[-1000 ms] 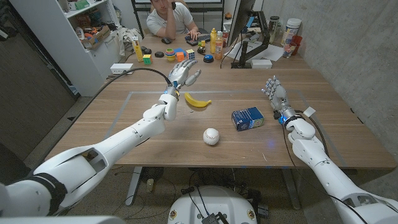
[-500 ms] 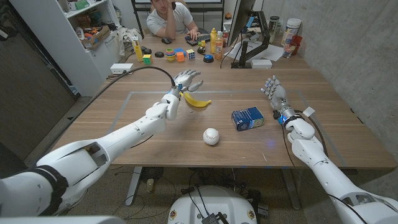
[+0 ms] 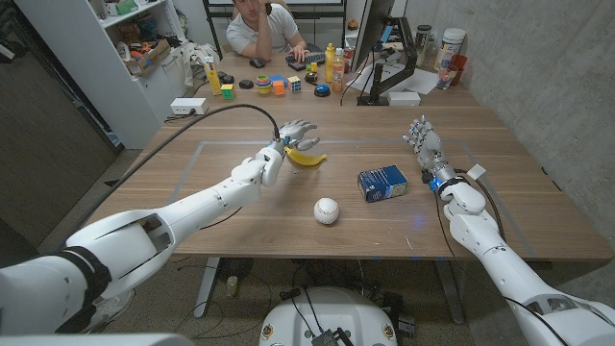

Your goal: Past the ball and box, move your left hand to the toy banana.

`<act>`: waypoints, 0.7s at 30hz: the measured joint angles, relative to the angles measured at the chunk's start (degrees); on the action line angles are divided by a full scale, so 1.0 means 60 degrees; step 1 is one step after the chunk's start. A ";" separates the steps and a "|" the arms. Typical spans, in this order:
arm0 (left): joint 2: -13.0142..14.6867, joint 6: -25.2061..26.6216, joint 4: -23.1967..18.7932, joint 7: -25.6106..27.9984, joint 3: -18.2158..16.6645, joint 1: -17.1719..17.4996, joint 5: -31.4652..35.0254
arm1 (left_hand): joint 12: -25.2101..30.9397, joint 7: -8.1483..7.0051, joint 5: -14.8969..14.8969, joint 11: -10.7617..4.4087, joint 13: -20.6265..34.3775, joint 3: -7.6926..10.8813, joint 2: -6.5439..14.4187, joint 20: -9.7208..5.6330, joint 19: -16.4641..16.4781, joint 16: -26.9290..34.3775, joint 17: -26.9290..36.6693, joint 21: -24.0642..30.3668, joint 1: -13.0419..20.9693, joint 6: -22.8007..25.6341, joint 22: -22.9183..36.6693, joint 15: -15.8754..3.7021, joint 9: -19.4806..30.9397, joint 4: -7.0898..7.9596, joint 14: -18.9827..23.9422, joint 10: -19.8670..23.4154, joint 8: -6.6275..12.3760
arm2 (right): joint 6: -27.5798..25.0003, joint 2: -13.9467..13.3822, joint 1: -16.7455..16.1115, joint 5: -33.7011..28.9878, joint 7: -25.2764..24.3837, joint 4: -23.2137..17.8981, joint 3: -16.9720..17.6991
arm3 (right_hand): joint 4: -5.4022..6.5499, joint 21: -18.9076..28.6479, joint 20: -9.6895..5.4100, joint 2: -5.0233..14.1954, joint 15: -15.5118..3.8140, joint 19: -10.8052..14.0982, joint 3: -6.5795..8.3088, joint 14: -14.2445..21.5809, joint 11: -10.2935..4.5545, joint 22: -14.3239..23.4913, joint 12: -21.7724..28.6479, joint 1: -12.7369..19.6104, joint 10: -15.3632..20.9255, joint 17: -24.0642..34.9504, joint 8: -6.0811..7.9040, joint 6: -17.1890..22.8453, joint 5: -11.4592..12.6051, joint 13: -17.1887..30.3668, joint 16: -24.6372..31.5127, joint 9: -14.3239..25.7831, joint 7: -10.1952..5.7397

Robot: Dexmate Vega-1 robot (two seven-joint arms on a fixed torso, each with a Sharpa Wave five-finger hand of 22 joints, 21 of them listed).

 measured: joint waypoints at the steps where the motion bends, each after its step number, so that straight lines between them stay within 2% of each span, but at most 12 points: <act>1: -0.0008 0.0004 0.0014 -0.0039 0.0018 -0.0006 0.0004 | 0.0000 0.0021 0.0000 0.0000 0.0000 0.0000 0.0000 0.0000 0.0000 0.0000 0.0001 0.0000 0.0000 -0.0023 0.0000 0.0000 0.0000 0.0000 0.0000 0.0000 -0.0001 | 0.0012 0.0002 0.0008 0.0004 0.0013 0.0014 -0.0002 | 0.0000 0.0000 0.0000 0.0000 0.0000 0.0000 0.0000 0.0000 0.0000 0.0000 0.0000 0.0000 0.0000 0.0000 0.0000 0.0000 0.0000 0.0000 0.0000 0.0000 0.0000; 21: -0.0046 0.0086 0.0290 -0.0631 0.0394 -0.0038 0.0016 | 0.0000 0.0037 0.0000 0.0001 -0.0002 0.0000 0.0001 -0.0104 -0.0002 -0.0077 0.0046 -0.0105 -0.0001 -0.0065 0.0000 0.0050 -0.0001 0.0001 -0.0048 0.0001 -0.0007 | 0.0057 0.0032 0.0098 0.0037 0.0062 0.0179 -0.0066 | 0.0000 -0.0074 0.0000 0.0000 0.0000 0.0000 0.0000 0.0000 0.0000 0.0000 0.0000 0.0000 0.0000 0.0000 0.0000 0.0000 0.0000 0.0000 0.0000 0.0000 0.0000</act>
